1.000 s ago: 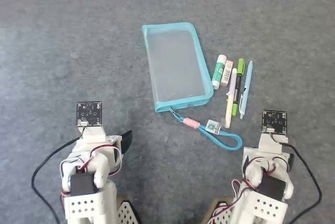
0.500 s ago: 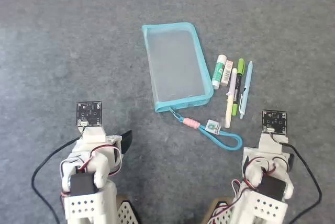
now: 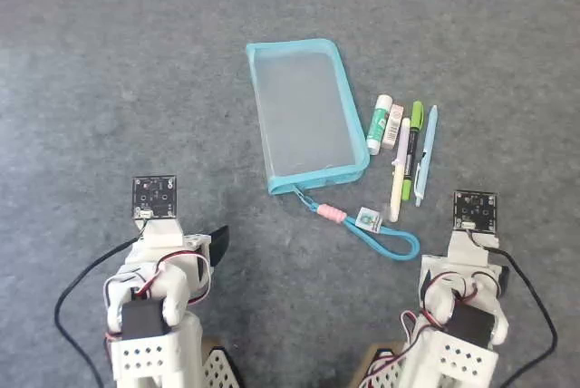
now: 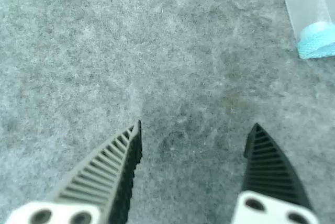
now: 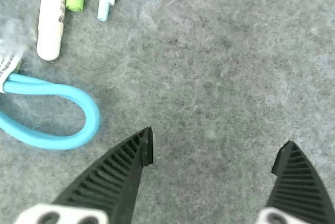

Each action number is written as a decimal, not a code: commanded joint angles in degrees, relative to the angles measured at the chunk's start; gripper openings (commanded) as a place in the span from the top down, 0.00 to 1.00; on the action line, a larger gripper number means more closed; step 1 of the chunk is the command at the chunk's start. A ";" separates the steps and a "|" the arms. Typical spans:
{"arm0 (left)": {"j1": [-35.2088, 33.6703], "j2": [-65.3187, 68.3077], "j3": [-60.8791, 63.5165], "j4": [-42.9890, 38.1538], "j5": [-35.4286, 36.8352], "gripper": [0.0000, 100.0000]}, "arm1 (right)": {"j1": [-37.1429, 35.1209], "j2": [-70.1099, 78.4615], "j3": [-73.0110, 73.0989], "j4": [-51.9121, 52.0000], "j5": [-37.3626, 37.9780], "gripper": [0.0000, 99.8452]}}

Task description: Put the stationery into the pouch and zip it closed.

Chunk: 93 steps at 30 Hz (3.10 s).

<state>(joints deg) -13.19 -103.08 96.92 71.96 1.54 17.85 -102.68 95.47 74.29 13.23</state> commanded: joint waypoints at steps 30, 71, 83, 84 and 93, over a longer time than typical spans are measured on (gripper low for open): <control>0.18 -0.97 -0.48 0.26 -0.53 0.70 | 0.04 -1.19 0.97 0.40 -0.62 0.64; 0.18 -0.97 -0.48 0.26 -0.53 0.70 | -46.02 60.26 -52.75 -6.02 12.31 0.64; 0.18 -0.97 -0.48 0.26 -0.53 0.70 | -49.80 103.69 -72.53 -14.46 17.76 0.64; 0.18 -0.97 -0.48 0.26 -0.53 0.70 | -49.71 104.92 -72.97 -14.46 18.11 0.64; 0.18 -0.97 -0.48 0.26 -0.53 0.70 | -49.45 107.21 -72.44 -13.41 17.76 0.64</control>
<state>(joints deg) -13.19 -103.08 96.92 71.96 1.54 -31.47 5.10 25.23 60.84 30.64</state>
